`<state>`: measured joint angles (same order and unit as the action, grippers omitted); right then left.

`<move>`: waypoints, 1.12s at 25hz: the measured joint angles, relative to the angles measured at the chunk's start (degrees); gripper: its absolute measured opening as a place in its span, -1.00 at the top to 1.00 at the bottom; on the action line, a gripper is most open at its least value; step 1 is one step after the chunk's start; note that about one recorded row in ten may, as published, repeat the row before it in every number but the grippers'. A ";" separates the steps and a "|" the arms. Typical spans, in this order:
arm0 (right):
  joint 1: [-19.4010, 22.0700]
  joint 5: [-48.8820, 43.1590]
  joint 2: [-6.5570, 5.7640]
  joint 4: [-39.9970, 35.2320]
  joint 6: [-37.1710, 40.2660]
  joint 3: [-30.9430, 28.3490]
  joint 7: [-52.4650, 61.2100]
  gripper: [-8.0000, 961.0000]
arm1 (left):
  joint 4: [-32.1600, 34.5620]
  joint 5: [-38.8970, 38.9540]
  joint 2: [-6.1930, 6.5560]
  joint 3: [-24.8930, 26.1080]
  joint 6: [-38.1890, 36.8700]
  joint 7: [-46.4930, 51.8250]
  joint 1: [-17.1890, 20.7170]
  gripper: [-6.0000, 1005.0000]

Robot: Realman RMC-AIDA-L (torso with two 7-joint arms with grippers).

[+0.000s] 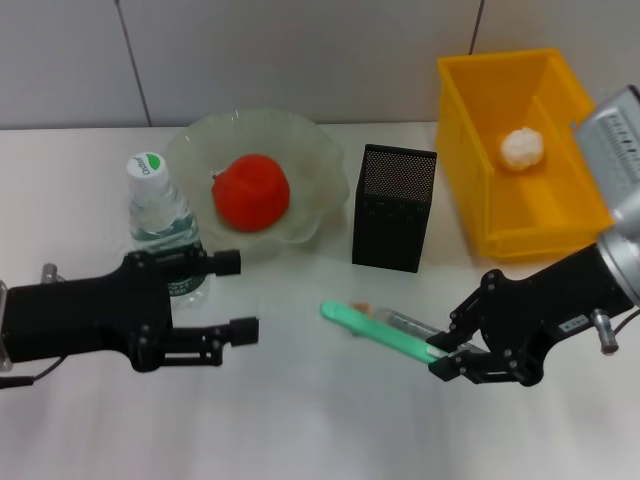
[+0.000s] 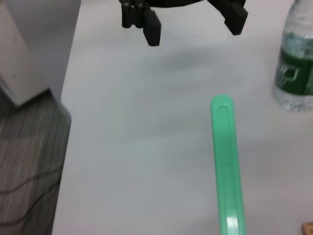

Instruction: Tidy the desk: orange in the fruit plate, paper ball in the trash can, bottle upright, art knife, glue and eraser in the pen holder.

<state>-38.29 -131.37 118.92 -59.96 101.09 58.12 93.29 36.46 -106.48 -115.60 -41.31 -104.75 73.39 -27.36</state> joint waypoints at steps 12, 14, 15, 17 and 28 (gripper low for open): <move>5.88 14.25 -0.01 6.04 -0.31 -10.08 -13.03 0.61 | -0.24 7.53 -1.19 0.13 -0.11 0.11 0.53 -0.72; 6.47 17.89 -0.01 8.54 -0.39 -10.46 -15.91 0.61 | -0.80 9.32 -1.63 0.40 -0.10 0.12 0.54 -0.72; 6.64 19.37 -0.01 9.73 -0.43 -10.48 -17.10 0.61 | -1.28 10.26 -1.83 0.51 -0.11 0.11 0.53 -0.72; 6.86 22.32 0.01 12.25 -0.57 -10.50 -19.54 0.61 | -2.72 12.93 -2.12 0.77 -0.02 0.12 0.41 -0.72; 6.07 36.32 0.29 26.33 -4.50 -10.00 -31.95 0.61 | -12.77 24.80 -2.92 0.67 0.39 -4.64 -0.54 -0.72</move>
<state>-32.22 -95.05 119.21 -33.63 96.60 48.12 61.35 23.69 -81.68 -118.52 -40.64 -104.36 68.75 -27.90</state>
